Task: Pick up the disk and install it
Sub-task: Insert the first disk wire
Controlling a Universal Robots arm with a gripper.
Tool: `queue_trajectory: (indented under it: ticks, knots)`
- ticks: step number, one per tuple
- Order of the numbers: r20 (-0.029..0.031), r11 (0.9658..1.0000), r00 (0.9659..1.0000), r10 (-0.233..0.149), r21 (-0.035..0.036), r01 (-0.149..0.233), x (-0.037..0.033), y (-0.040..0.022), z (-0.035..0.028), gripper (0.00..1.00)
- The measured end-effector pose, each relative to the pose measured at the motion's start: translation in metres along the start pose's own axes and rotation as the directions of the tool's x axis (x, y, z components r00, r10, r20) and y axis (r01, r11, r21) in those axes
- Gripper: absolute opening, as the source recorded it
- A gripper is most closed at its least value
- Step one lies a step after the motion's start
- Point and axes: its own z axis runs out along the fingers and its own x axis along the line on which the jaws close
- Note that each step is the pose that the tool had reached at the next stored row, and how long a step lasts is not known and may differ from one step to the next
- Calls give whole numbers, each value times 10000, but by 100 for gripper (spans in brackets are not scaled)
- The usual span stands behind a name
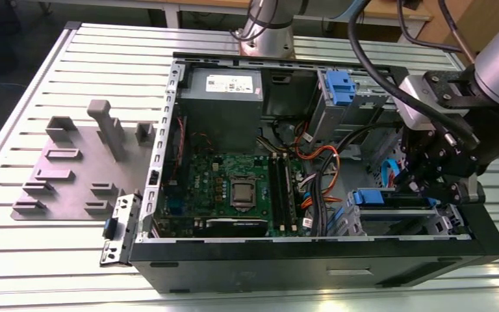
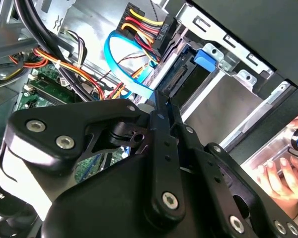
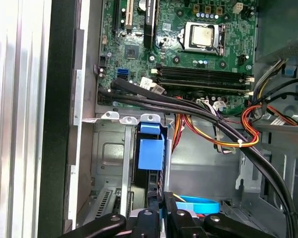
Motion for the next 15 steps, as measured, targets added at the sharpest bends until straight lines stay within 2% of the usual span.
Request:
queue_trajectory:
  ticks: [15]
  knots:
    - [-2, 10000, 10000, 1, 0, -1, 20, 6, 27, 16]
